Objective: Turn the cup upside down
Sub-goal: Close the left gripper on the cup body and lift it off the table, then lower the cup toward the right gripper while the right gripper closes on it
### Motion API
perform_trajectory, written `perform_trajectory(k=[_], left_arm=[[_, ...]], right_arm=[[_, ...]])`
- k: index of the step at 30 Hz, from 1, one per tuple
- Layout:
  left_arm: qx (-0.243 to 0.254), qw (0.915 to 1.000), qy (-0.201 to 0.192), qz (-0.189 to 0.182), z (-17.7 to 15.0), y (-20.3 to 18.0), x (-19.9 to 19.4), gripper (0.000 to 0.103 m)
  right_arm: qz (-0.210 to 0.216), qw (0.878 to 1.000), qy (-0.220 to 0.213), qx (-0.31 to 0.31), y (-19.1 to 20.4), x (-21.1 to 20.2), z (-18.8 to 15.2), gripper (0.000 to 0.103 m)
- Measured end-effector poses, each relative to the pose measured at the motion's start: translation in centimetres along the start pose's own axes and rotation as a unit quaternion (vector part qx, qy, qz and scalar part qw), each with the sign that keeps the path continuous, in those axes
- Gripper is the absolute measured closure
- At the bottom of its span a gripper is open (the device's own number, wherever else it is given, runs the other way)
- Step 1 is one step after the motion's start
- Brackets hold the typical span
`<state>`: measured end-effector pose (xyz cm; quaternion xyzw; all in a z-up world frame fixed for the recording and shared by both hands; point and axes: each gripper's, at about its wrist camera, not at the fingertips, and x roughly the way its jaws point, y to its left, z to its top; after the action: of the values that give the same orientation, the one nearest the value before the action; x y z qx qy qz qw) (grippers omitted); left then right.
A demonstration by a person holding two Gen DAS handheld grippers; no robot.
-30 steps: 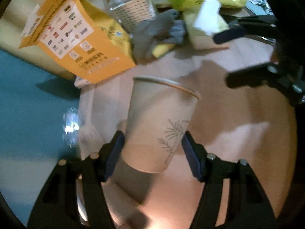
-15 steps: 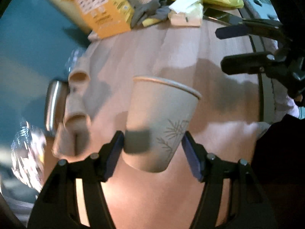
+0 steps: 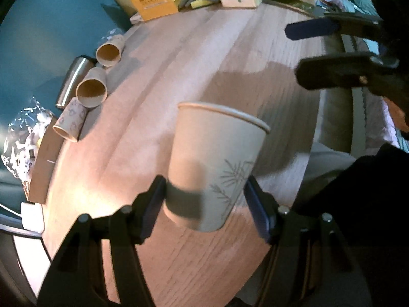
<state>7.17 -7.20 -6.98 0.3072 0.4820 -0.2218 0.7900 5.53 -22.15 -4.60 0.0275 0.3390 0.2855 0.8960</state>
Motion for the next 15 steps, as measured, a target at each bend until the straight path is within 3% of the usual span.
perform_trajectory(k=[9, 13, 15], left_arm=[[-0.004, 0.9998, -0.017, -0.004, 0.0, 0.0, 0.9, 0.038], [-0.039, 0.9985, -0.026, -0.027, -0.3, 0.8, 0.8, 0.038], [-0.051, 0.9978, -0.031, -0.030, -0.4, 1.1, 0.7, 0.032]], right_arm=[[-0.014, 0.999, 0.027, -0.021, 0.8, 1.2, -0.2, 0.016], [-0.017, 0.998, 0.032, -0.047, 1.3, 1.5, 0.5, 0.016], [-0.020, 0.997, 0.036, -0.062, 1.7, 1.8, 0.8, 0.016]])
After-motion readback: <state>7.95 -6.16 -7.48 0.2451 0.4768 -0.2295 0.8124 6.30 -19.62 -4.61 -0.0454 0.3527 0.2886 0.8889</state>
